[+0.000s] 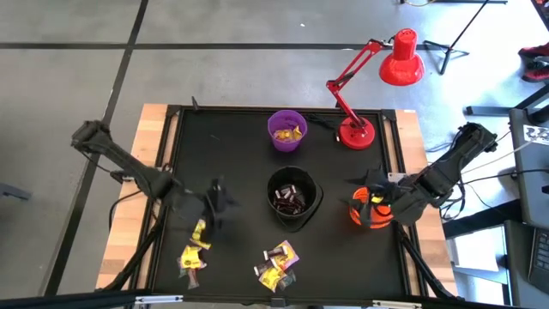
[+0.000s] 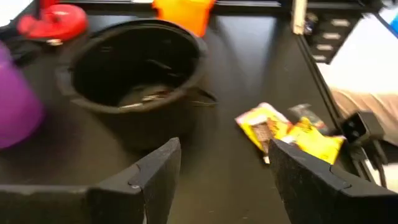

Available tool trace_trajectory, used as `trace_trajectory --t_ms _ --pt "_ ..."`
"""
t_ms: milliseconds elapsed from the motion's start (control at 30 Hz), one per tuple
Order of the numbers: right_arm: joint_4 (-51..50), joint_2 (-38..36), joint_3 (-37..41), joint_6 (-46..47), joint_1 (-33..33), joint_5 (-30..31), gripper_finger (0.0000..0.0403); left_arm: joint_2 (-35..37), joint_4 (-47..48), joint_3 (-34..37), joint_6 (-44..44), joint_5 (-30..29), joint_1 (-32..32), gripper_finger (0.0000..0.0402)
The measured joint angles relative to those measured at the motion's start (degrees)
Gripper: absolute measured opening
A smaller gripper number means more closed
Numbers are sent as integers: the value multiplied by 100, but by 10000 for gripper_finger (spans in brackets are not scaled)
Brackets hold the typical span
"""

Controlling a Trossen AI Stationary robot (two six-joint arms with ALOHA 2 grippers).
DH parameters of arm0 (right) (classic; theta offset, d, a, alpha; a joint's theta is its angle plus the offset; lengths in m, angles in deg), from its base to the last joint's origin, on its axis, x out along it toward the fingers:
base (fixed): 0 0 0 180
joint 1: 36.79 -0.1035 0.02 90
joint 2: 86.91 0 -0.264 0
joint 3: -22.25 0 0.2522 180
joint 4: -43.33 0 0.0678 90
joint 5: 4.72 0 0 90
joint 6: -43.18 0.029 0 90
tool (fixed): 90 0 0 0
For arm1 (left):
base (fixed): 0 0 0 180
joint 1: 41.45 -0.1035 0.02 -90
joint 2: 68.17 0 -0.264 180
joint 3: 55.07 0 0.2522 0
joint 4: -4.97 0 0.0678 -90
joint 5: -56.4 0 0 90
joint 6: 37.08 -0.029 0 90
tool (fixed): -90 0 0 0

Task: Sort candy
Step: Put the brown chocolate into the black bucket

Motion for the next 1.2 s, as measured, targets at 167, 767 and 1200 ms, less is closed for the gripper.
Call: trace_trajectory --t_ms 167,767,1200 --pt "378 380 0 -52 0 151 278 -871 -1050 0 -297 -126 424 233" --pt "3938 2528 0 -2674 321 -1724 278 -1442 -2684 0 -882 168 460 233" --pt "4464 4015 -108 -2552 450 -2387 278 -1757 -2588 0 -607 143 452 233"
